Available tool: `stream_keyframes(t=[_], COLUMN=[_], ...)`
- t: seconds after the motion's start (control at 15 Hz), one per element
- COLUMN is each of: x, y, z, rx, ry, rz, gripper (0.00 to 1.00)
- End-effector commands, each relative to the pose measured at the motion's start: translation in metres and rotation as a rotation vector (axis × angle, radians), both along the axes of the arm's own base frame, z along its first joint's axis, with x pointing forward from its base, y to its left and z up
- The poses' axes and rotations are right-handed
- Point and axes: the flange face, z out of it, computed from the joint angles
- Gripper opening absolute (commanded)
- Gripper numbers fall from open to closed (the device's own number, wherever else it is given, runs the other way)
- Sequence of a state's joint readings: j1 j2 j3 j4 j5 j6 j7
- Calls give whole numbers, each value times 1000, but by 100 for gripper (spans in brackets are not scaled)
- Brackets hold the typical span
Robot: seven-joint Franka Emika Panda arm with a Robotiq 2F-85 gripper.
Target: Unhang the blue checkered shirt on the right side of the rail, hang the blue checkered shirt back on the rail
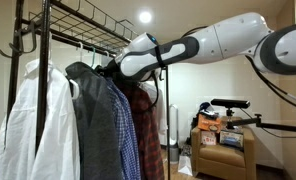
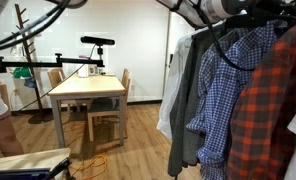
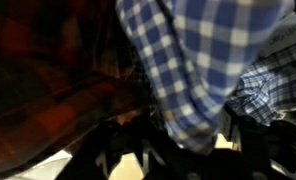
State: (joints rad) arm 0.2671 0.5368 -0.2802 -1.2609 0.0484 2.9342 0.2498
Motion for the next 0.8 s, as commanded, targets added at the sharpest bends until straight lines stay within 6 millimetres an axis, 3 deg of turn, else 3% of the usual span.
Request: stream_keyframes(t=[0.0, 0.07, 0.13, 0.47, 0.73], x=[9, -16, -20, -60, -86], y=[-3, -32, -37, -79, -100], z=[-3, 38, 42, 105, 118], rx=[-3, -13, -27, -46, -6], ry=[-6, 22, 25, 44, 109], rz=[-42, -50, -58, -114, -121], gripper=[98, 99, 100, 100, 100])
